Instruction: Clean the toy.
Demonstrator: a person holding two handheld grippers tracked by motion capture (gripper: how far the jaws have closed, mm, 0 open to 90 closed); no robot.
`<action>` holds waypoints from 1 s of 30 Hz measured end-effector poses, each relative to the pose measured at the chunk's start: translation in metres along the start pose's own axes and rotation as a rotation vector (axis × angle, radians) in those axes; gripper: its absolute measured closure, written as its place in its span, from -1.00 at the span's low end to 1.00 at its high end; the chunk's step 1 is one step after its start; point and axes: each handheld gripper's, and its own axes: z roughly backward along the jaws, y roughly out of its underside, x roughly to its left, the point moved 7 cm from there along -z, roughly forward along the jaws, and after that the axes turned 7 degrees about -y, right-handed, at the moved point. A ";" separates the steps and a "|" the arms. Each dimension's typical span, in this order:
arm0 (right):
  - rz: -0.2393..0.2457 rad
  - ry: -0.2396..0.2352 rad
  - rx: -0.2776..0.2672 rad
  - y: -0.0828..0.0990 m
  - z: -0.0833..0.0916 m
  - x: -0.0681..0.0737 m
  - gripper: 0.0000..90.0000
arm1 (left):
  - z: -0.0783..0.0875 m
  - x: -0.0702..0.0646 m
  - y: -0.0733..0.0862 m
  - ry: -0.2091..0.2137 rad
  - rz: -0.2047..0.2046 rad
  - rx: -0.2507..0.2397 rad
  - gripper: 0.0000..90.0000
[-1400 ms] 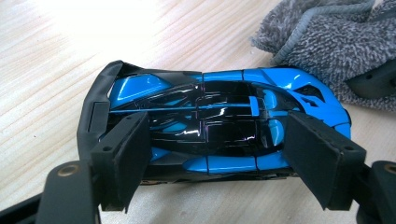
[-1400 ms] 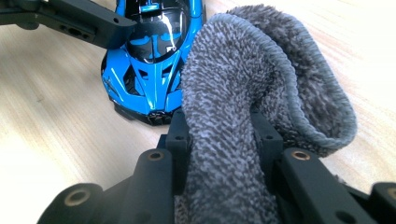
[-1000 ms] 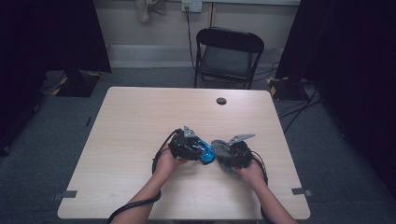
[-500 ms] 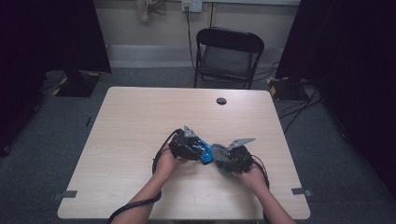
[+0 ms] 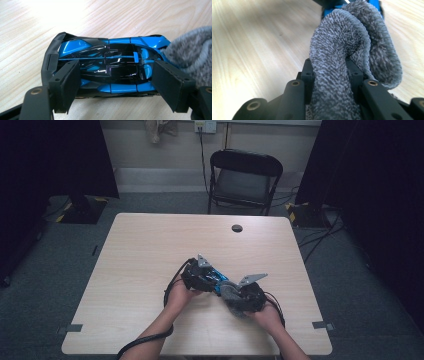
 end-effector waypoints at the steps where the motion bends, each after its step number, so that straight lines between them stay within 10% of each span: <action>1: 0.007 -0.002 0.002 0.000 -0.001 0.002 0.50 | 0.000 0.000 0.000 -0.001 0.001 -0.001 -0.48; 18: 0.067 -0.081 0.029 -0.009 -0.015 0.028 0.50 | 0.000 -0.001 0.000 0.007 0.002 -0.004 -0.48; 30: 0.046 -0.004 -0.025 -0.019 0.028 -0.005 0.47 | 0.001 -0.001 0.001 0.013 0.000 -0.013 -0.47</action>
